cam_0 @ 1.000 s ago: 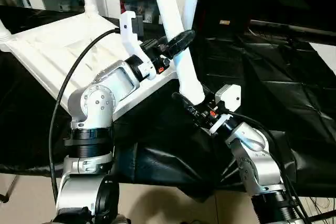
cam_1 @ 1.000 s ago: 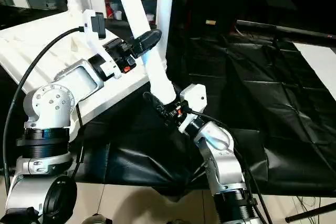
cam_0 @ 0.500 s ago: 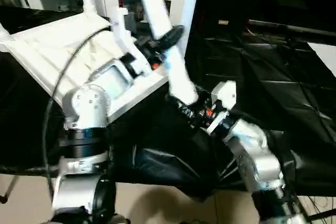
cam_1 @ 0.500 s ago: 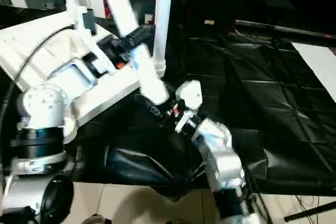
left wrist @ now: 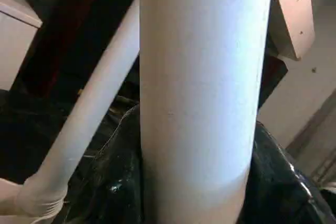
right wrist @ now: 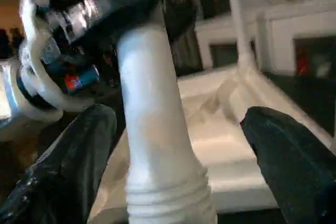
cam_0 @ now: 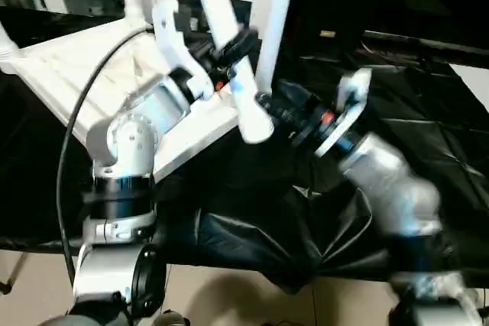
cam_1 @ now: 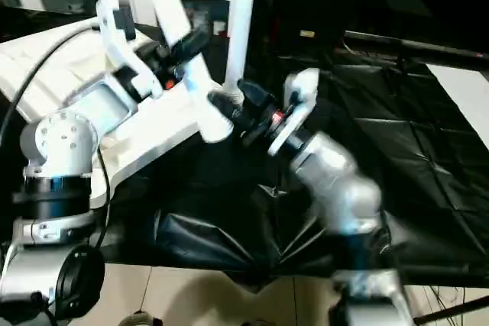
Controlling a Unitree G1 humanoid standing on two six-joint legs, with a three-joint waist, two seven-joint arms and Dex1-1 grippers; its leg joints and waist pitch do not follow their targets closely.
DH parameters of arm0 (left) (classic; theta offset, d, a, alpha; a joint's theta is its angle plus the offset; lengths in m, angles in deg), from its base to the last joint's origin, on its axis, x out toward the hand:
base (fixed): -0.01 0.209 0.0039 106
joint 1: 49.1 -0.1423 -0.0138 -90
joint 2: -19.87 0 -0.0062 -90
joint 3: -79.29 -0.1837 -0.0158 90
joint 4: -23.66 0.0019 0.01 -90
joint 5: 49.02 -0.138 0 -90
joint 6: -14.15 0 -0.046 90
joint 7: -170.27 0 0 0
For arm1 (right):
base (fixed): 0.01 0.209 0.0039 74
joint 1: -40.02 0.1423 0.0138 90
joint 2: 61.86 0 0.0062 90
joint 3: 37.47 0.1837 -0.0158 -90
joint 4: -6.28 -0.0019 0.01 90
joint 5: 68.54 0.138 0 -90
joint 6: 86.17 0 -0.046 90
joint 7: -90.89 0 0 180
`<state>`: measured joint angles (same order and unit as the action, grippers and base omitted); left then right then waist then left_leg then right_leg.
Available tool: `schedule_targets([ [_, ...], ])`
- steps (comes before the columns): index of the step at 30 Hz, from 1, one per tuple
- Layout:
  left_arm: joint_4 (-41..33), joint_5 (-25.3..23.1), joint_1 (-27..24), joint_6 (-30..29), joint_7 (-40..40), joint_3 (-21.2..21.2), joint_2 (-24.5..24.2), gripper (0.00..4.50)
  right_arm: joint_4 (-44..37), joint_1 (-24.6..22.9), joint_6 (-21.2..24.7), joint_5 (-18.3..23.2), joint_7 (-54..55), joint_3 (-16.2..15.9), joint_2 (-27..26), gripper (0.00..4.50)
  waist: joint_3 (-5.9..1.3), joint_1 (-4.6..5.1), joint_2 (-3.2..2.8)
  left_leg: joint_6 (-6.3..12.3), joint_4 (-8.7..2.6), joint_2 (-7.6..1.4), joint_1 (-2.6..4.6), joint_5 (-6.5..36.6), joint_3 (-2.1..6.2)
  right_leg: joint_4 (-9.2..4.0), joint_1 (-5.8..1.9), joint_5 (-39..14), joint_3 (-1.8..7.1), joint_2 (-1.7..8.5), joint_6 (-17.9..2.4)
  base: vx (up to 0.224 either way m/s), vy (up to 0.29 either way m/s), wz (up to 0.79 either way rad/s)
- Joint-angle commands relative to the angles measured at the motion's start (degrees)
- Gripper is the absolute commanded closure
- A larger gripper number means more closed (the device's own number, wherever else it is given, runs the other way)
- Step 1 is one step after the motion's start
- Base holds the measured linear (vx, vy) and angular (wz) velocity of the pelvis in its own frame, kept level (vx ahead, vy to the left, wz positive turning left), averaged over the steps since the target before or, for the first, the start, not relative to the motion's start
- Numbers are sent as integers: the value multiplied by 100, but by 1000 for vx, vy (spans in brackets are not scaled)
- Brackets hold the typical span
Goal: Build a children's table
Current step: Pick table leg
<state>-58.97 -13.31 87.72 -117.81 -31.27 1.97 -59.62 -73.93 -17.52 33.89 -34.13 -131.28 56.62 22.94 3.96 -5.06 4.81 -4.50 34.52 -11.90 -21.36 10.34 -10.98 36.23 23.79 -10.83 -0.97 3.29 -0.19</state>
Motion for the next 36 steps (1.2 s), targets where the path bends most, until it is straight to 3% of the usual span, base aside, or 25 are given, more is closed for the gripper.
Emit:
schedule_targets([
  [1,2,-72,137,31,-151,-199,0,260,301,345,653,97,-132,17,233,31,-458,-5,77,144,-327,-31,47,271,22,-347,-380,-214,149,289,-1065,0,0,0],
  [3,-13,-86,130,24,-183,-233,-11,260,399,467,819,126,-253,-30,311,31,-468,-29,41,133,-313,-48,61,237,16,-337,-363,-217,154,310,-1080,0,0,0],
  [6,-52,-83,80,-20,-195,-288,-41,260,541,663,968,132,-430,-164,442,31,-469,-45,59,140,-312,-63,63,182,17,-325,-365,-126,149,326,-1119,0,0,0],
  [12,-165,-66,-26,-128,-264,-410,-100,260,748,988,1266,317,-675,-153,529,31,-464,-64,33,89,-316,-70,72,210,18,-317,-360,-89,148,327,-1197,0,0,0],
  [13,-175,-77,-32,-135,-308,-449,-118,260,777,1053,1229,95,-864,-347,652,31,-468,-69,-3,75,-316,-73,78,228,22,-315,-358,-79,145,328,-1205,0,0,0],
  [15,-218,-120,-52,-139,-403,-548,-169,260,790,1091,1127,-146,-880,-523,699,31,-469,-79,24,56,-309,-72,83,212,17,-318,-357,-26,146,322,-1199,0,0,0],
  [19,-290,-148,-109,-124,-408,-627,-144,260,720,998,920,-406,-756,-731,633,31,-471,-96,16,-13,-314,-80,81,218,20,-305,-362,21,147,339,-1229,0,0,0],
  [20,-311,-151,-126,-119,-389,-641,-131,260,689,949,858,-483,-678,-798,580,58,-474,-93,21,-18,-313,-72,75,202,18,-302,-365,59,148,330,-1236,0,0,0],
  [26,-363,-229,-173,-90,-204,-681,-113,260,674,765,675,-832,-73,-1038,252,109,-468,-80,-2,-107,-333,-75,90,313,25,-314,-354,-39,150,324,-1178,0,0,0],
  [28,-398,-266,-210,-107,-181,-727,-153,260,676,728,666,-897,41,-1015,149,121,-469,-78,-86,-153,-339,-72,95,399,37,-309,-352,-68,150,323,-1152,0,0,0],
  [33,-541,-460,-404,-77,-33,-895,-173,260,484,530,510,-882,31,-1026,-12,166,-469,-68,-62,-185,-347,-78,89,424,42,-303,-364,96,148,320,-1149,0,0,0],
  [34,-541,-460,-404,-77,-33,-895,-173,260,484,530,510,-882,31,-1026,-12,166,-470,-61,-25,-166,-346,-73,87,420,34,-310,-365,93,147,309,-1147,0,0,0],
  [36,-640,-490,-503,-111,23,-896,-194,260,320,405,516,-761,-372,-1174,29,188,-464,-67,-25,-124,-349,-81,86,418,38,-311,-363,35,149,318,-1135,0,0,0],
])
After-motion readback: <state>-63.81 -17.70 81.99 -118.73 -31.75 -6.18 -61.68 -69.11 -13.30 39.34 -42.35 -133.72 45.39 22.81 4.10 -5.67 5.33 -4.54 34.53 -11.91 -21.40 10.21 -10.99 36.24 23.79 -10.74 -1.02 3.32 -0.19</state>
